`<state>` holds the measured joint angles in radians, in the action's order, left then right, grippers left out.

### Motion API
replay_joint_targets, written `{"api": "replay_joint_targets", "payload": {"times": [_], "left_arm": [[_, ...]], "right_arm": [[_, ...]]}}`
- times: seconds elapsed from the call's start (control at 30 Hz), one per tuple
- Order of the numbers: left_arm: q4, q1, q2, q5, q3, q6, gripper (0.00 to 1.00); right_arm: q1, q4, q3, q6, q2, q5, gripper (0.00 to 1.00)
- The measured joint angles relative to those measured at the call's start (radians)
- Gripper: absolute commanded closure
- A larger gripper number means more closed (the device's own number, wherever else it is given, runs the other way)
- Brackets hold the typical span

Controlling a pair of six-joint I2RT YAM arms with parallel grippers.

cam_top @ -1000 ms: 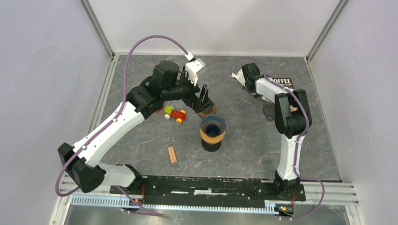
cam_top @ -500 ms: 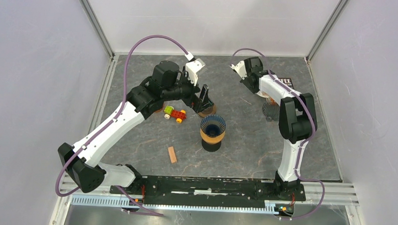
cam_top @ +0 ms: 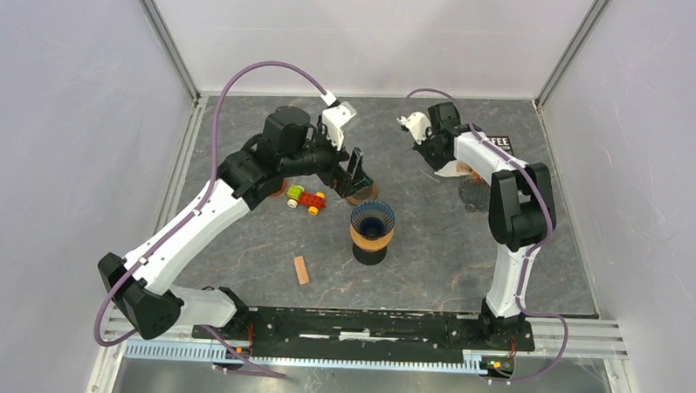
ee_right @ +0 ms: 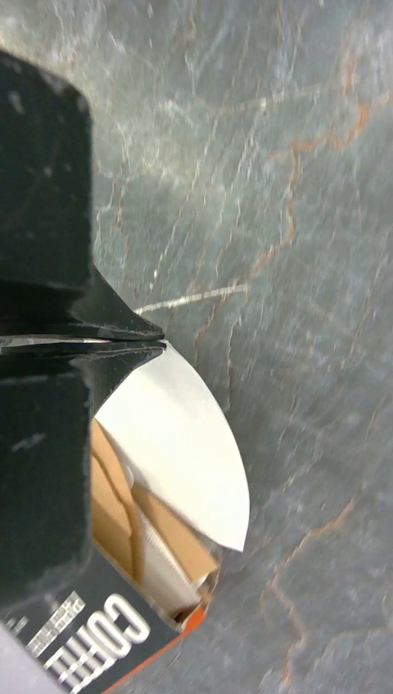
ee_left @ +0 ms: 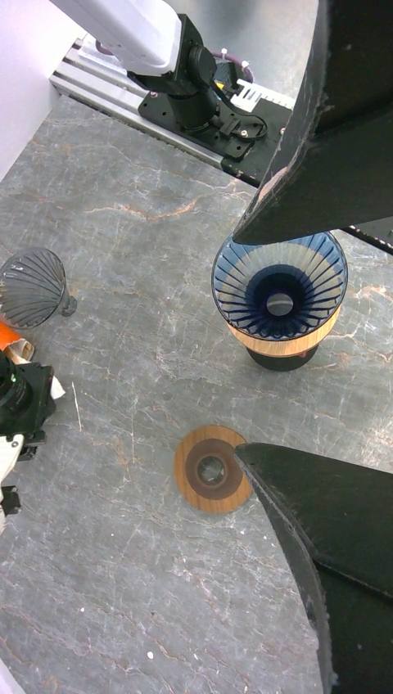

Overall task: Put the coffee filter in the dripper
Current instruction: Pick up the coffee filter from the coffee filter holder.

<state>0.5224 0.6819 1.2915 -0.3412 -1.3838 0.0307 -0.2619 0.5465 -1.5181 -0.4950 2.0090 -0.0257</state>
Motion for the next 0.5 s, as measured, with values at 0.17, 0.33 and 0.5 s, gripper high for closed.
{"api": "replay_joint_targets", "payload": {"times": [0.17,0.33,0.5], "left_arm": [[0.000,0.000,-0.003,0.000,0.000,-0.002,0.04],[0.000,0.000,-0.003,0.000,0.000,-0.002,0.04],[0.005,0.000,-0.003,0.006,0.000,-0.003,0.04]], "right_arm": [[0.000,0.012,0.015,0.005,-0.003,0.129,1.00],[0.000,0.009,0.019,0.023,-0.014,0.206,1.00],[0.001,-0.013,0.061,0.048,-0.092,0.213,1.00]]}}
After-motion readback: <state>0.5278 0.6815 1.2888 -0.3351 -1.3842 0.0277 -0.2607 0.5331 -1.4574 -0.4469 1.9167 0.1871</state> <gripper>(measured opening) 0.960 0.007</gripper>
